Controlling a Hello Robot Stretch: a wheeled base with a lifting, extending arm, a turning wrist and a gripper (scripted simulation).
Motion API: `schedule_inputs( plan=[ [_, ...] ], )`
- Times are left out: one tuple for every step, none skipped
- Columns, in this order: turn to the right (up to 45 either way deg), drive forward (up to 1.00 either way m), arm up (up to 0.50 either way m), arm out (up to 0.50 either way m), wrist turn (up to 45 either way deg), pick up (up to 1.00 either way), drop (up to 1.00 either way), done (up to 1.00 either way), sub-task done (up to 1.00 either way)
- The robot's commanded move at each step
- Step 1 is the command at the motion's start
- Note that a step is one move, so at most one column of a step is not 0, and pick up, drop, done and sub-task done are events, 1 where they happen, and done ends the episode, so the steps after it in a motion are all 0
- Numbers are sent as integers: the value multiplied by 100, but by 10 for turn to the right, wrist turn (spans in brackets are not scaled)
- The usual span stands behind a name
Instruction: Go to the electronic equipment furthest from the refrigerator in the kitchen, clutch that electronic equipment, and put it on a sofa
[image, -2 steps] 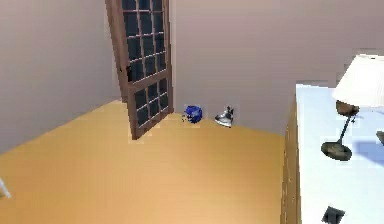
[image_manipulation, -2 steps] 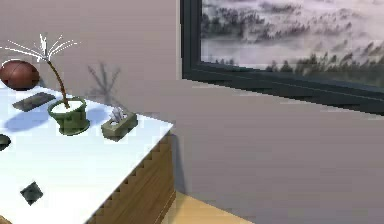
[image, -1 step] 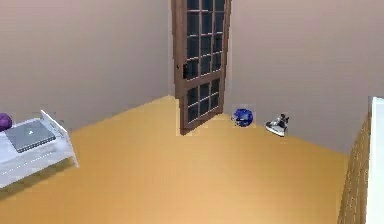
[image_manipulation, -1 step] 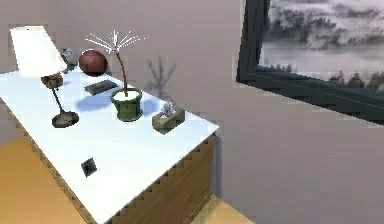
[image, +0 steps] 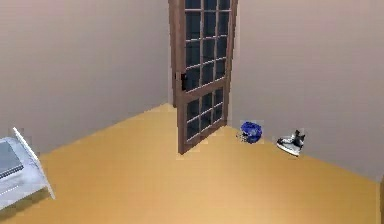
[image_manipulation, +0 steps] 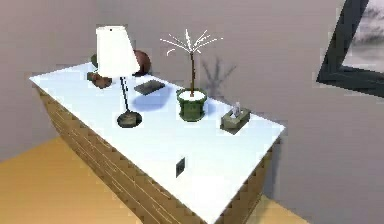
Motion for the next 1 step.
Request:
schedule_inputs(
  plan=[
    [-180, 0, 0, 0, 0, 0, 0, 0, 0]
  ],
)
